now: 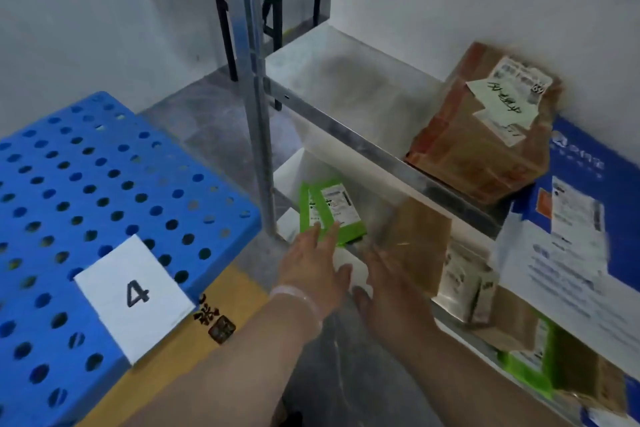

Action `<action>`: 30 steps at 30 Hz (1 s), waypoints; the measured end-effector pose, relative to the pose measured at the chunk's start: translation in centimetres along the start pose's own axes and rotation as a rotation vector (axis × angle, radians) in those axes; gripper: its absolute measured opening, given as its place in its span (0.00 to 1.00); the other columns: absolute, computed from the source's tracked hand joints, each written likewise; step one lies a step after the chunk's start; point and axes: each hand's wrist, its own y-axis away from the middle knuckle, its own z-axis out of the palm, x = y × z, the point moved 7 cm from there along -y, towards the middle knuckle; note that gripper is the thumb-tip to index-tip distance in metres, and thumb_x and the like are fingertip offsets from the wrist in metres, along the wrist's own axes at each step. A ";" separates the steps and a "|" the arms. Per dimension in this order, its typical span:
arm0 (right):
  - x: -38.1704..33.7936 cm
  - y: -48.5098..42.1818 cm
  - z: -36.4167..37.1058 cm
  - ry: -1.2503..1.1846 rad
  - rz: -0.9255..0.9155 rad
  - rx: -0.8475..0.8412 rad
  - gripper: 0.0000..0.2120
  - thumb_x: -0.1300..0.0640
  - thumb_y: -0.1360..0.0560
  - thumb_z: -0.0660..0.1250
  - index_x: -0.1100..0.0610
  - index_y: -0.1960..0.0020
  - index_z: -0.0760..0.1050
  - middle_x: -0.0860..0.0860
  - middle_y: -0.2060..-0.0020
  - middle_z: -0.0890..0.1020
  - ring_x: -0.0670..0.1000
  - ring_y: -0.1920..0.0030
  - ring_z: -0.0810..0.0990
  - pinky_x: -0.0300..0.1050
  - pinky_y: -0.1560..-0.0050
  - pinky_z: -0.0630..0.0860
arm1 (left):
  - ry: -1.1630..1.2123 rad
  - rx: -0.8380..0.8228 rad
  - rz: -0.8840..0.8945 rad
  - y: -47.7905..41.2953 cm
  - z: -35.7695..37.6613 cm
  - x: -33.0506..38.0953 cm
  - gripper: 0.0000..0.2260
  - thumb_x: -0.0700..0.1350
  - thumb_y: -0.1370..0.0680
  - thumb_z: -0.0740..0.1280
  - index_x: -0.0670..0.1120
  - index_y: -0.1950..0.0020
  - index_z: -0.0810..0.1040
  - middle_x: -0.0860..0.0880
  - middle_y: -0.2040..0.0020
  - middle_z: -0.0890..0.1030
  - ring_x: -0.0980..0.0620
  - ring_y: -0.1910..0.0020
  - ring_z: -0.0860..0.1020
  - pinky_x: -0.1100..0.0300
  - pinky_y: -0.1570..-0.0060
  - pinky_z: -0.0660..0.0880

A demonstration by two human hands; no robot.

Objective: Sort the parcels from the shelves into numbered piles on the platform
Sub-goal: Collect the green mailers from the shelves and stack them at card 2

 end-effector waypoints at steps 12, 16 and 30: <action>7.1 -19.9 8.9 -0.072 0.238 -0.013 0.27 0.54 0.23 0.59 0.54 0.25 0.59 0.55 0.28 0.65 0.56 0.29 0.63 0.53 0.29 0.62 | -0.073 -0.120 -0.311 -17.9 7.0 -8.6 0.33 0.57 0.24 0.62 0.55 0.22 0.51 0.47 0.23 0.58 0.44 0.25 0.57 0.47 0.28 0.60; 9.2 -23.0 11.8 -0.075 0.313 -0.022 0.26 0.54 0.22 0.58 0.56 0.25 0.58 0.56 0.29 0.64 0.57 0.29 0.62 0.50 0.29 0.59 | 0.001 -0.140 -0.447 -21.3 9.8 -11.6 0.30 0.54 0.24 0.61 0.57 0.24 0.55 0.45 0.26 0.63 0.42 0.28 0.64 0.47 0.32 0.65; 12.3 -26.4 16.9 -0.394 0.475 0.023 0.23 0.58 0.22 0.62 0.53 0.28 0.65 0.57 0.34 0.68 0.58 0.36 0.72 0.48 0.34 0.69 | 0.465 -0.085 -0.628 -24.1 15.2 -14.1 0.38 0.49 0.23 0.68 0.58 0.22 0.46 0.42 0.29 0.62 0.41 0.37 0.73 0.52 0.42 0.75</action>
